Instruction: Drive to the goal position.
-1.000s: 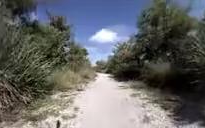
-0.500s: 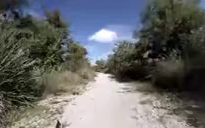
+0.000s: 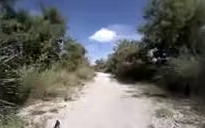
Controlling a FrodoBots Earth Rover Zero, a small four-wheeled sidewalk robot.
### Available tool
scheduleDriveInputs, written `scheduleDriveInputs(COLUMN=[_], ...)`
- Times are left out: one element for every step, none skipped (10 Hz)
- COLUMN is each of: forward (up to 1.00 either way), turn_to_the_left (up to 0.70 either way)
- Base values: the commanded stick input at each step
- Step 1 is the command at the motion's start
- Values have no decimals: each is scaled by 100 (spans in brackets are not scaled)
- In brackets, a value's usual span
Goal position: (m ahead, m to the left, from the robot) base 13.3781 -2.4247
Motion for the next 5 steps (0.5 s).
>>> scheduleDriveInputs(forward=[85,85,85,85,85], turn_to_the_left=[0,0,0,0,0])
